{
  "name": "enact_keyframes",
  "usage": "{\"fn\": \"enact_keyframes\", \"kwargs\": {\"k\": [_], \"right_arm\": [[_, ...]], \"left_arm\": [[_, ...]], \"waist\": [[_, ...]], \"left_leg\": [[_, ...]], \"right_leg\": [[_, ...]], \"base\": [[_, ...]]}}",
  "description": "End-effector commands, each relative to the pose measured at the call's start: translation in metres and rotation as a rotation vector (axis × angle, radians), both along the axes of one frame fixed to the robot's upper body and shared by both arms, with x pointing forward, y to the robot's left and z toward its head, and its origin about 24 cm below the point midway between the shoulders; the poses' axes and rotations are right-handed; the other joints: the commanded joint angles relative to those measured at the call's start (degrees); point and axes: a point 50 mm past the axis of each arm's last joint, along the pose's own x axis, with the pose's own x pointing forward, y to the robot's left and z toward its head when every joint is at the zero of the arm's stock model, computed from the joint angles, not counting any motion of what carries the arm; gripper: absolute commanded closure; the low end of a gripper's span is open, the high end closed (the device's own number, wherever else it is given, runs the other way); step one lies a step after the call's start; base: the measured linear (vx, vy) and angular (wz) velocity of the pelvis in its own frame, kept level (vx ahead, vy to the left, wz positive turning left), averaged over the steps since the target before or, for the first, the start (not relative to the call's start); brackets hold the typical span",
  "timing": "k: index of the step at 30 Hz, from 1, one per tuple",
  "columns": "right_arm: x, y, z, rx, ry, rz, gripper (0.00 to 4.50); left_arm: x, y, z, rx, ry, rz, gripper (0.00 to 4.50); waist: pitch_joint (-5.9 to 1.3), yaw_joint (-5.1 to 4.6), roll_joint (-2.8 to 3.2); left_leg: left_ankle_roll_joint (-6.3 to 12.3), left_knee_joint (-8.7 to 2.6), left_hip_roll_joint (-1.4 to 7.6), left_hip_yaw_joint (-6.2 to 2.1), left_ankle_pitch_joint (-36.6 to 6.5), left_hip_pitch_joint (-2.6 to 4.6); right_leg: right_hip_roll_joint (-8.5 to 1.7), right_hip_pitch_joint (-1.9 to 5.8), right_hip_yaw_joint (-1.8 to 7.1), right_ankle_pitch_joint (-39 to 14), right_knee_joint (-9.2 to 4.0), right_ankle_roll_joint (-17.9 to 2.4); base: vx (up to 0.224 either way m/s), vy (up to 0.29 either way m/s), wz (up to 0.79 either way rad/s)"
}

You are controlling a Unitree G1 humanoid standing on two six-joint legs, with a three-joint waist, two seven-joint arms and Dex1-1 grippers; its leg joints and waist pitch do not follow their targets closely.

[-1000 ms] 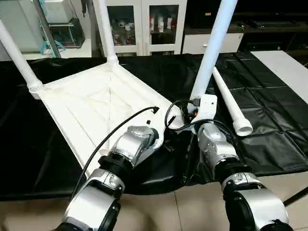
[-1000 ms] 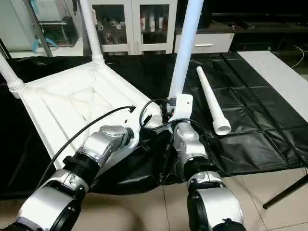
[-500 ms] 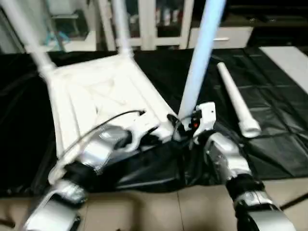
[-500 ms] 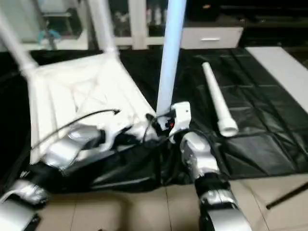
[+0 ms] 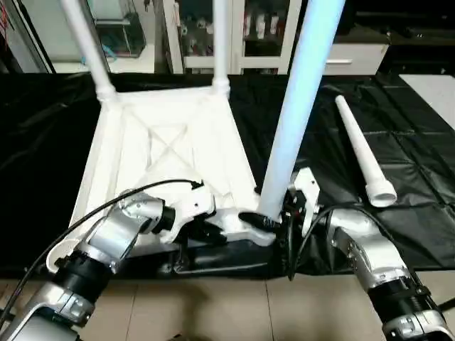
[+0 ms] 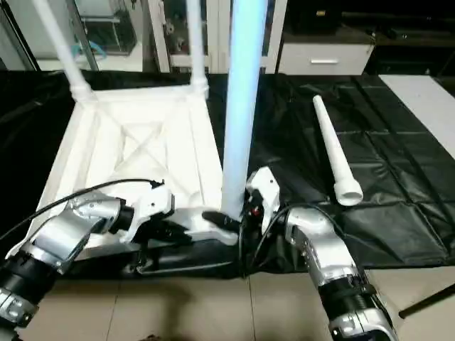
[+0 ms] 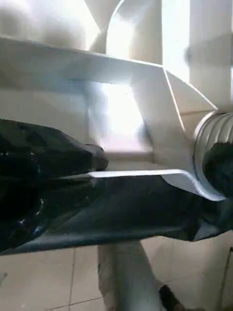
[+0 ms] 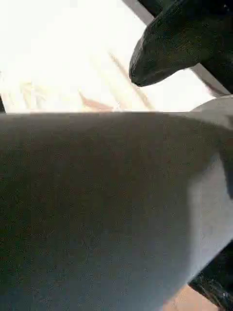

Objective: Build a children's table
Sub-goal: Rotate leg to tighten

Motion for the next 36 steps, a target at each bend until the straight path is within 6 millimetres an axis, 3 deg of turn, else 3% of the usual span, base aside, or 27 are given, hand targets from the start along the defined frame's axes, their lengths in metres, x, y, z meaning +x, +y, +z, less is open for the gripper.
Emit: {"fn": "enact_keyframes", "kwargs": {"k": [1,4,5,8,17,26,28,30,31,33,36], "right_arm": [[-0.003,-0.003,0.000,-0.038,0.012,0.014,0.67],[-0.003,-0.005,0.000,-0.043,0.014,0.013,0.69],[-0.004,-0.007,-0.001,-0.059,0.017,0.013,0.94],[-0.005,-0.009,-0.002,-0.079,0.016,0.016,1.10],[-0.009,-0.009,-0.005,-0.089,0.031,0.017,1.83],[-0.006,-0.009,-0.011,-0.086,0.058,-0.063,1.91],[0.001,-0.009,-0.014,-0.095,0.065,-0.150,1.91],[0.012,-0.008,-0.024,-0.113,0.095,-0.320,1.92],[0.015,-0.006,-0.026,-0.108,0.112,-0.363,1.92],[0.021,-0.002,-0.031,-0.103,0.145,-0.461,1.92],[0.027,0.002,-0.036,-0.115,0.170,-0.568,1.93]], "left_arm": [[-0.011,-0.011,0.000,-0.017,0.053,-0.127,4.50],[-0.012,-0.009,-0.001,-0.010,0.056,-0.125,4.50],[-0.012,-0.007,-0.001,-0.009,0.056,-0.120,4.50],[-0.012,-0.006,-0.001,-0.010,0.057,-0.114,4.50],[-0.016,-0.005,-0.003,-0.009,0.078,-0.116,4.50],[-0.013,-0.006,-0.004,-0.014,0.071,-0.082,4.50],[-0.008,-0.008,-0.004,-0.028,0.055,-0.023,4.50],[0.006,-0.014,-0.007,-0.050,0.029,0.115,4.50],[0.010,-0.017,-0.008,-0.055,0.020,0.156,4.50],[0.019,-0.022,-0.010,-0.058,0.005,0.240,4.50],[0.027,-0.028,-0.011,-0.061,-0.006,0.331,4.50]], "waist": [[-2.96,-0.40,-0.15],[-3.20,-0.46,-0.17],[-3.22,-0.47,-0.10],[-3.27,-0.47,-0.01],[-3.25,-0.62,-0.04],[-3.25,-0.74,0.12],[-3.16,-1.03,0.10],[-2.70,-1.46,0.14],[-2.40,-1.74,0.08],[-2.41,-2.23,-0.04],[-2.28,-2.90,-0.11]], "left_leg": [[2.00,-5.02,3.38,-0.77,-9.5,1.06],[1.67,-4.98,3.30,-0.85,-8.5,1.05],[1.69,-4.93,3.27,-0.86,-8.2,1.05],[2.23,-4.74,3.18,-0.82,-7.0,0.93],[1.88,-4.86,3.25,-0.88,-8.2,1.05],[2.00,-4.79,3.18,-0.91,-7.8,1.01],[1.38,-4.90,3.18,-0.86,-9.0,1.05],[-0.10,-5.33,3.04,-0.92,-12.4,1.07],[-2.13,-5.56,2.89,-1.20,-17.0,1.50],[-3.00,-5.76,2.92,-1.52,-18.3,1.45],[-2.82,-5.86,2.81,-1.64,-20.1,1.63]], "right_leg": [[-3.49,2.81,2.82,-6.7,-3.68,-13.0],[-3.51,2.97,2.81,-5.1,-3.55,-13.0],[-3.49,2.99,2.80,-4.7,-3.49,-13.0],[-3.47,3.08,2.75,-3.0,-3.36,-13.4],[-3.46,3.16,2.76,-4.3,-3.50,-13.4],[-3.41,3.20,2.69,-3.6,-3.38,-13.8],[-3.52,3.16,2.76,-5.1,-3.60,-13.8],[-3.46,2.99,2.74,-10.5,-4.23,-13.0],[-3.67,2.87,2.74,-18.7,-4.97,-11.1],[-3.83,2.89,2.80,-21.5,-5.28,-9.6],[-3.74,2.73,2.78,-23.2,-5.72,-8.6]], "base": [[0.000,0.000,0.00],[0.000,0.000,0.00],[0.000,0.000,0.00],[0.000,0.000,0.00],[0.000,0.000,0.00],[0.000,0.000,0.00],[0.000,0.000,0.00],[0.000,0.000,0.00],[0.000,0.000,0.00],[0.000,0.000,0.00],[0.000,0.000,0.00]]}}
